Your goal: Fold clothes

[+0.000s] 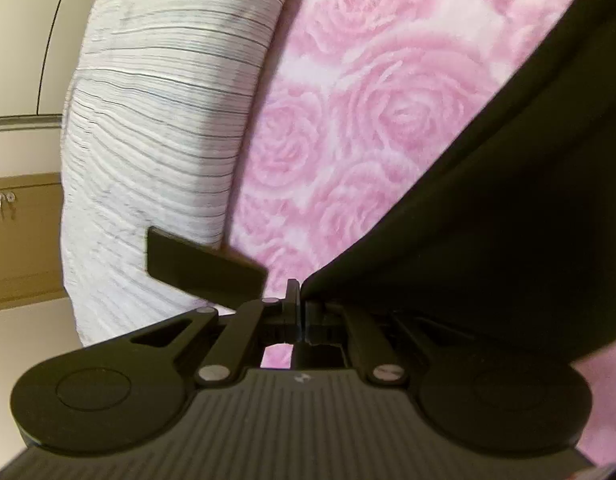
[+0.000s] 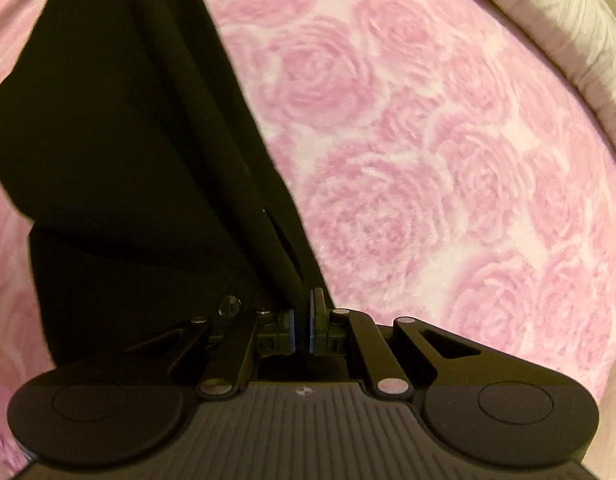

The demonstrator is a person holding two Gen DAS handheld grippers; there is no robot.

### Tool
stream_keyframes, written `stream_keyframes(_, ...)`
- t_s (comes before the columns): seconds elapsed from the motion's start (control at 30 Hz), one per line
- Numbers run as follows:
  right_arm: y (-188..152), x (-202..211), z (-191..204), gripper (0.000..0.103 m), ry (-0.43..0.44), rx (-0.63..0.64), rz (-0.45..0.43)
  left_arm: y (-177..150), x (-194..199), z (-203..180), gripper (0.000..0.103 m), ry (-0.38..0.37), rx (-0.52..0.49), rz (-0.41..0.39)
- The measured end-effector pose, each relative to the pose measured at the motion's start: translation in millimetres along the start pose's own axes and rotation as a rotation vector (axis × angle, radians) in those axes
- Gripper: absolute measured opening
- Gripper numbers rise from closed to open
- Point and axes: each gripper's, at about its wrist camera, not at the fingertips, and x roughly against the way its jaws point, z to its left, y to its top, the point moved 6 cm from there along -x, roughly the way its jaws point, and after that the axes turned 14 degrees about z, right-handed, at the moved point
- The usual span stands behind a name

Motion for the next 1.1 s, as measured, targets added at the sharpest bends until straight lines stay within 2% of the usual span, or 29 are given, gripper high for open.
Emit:
stream_keyframes(0.07, 3.8, -12.3, -3.5, 0.007, -0.001, -0.009, 0.012, 10.7, -9.8, -7.6, 0.006, 0.017, 0.02, 0.016)
stream_keyframes(0.1, 5.0, -17.9, -4.5, 0.012, -0.002, -0.015, 0.019, 16.0, -14.6, -11.3, 0.009, 0.025, 0.03, 0.025)
stream_keyframes(0.13, 5.8, -21.7, -6.6, 0.029, -0.011, -0.032, 0.018, 19.1, -17.4, -12.6, 0.013, 0.033, 0.051, 0.028)
stream_keyframes(0.17, 6.3, -22.5, -9.6, 0.038, -0.026, -0.061, 0.007, 21.2, -19.1, -12.8, 0.016, 0.04, 0.077, 0.029)
stream_keyframes(0.2, 4.9, -20.7, -13.2, 0.051, -0.034, -0.1, -0.009, 22.0, -20.0, -11.8, 0.021, 0.041, 0.104, 0.032)
stream_keyframes(0.37, -24.0, 2.8, -30.5, 0.054, -0.04, -0.367, -0.118, 19.0, -15.8, 11.9, 0.033, -0.079, 0.366, 0.025)
stream_keyframes(0.5, -67.8, 18.8, -28.6, 0.062, -0.037, -0.561, -0.166, 22.1, 15.6, 17.2, 0.036, -0.049, 0.455, -0.058)
stream_keyframes(0.57, -96.3, 20.3, -22.7, 0.062, -0.023, -0.653, -0.159, 27.7, 41.4, 7.5, 0.039, -0.058, 0.444, -0.133)
stream_keyframes(0.63, -119.6, 16.1, -17.7, 0.063, 0.03, -0.746, -0.157, 35.8, 73.8, -14.6, 0.048, -0.114, 0.402, -0.219)
stream_keyframes(0.77, -156.9, -1.6, -10.5, 0.063, 0.211, -0.973, -0.218, 51.4, 134.3, -72.5, 0.055, -0.224, 0.268, -0.363)
stream_keyframes(0.8, -166.1, -5.8, -8.9, 0.063, 0.257, -1.029, -0.233, 54.9, 146.8, -86.3, 0.06, -0.244, 0.236, -0.39)
stream_keyframes(0.9, -184.5, -16.5, -3.5, 0.062, 0.4, -1.162, -0.291, 66.0, 185.6, -126.0, 0.061, -0.341, 0.156, -0.462)
stream_keyframes(1.0, -192.7, -11.4, 10.2, 0.062, 0.492, -1.209, -0.376, 76.7, 218.5, -159.3, 0.061, -0.389, 0.093, -0.494)
stream_keyframes(1.07, -198.1, -3.9, 30.6, 0.062, 0.539, -1.162, -0.414, 84.7, 242.3, -179.8, 0.061, -0.424, 0.06, -0.52)
stream_keyframes(1.1, -198.1, -0.2, 40.4, 0.057, 0.546, -1.114, -0.423, 88.4, 254.6, -189.6, 0.061, -0.436, 0.042, -0.537)
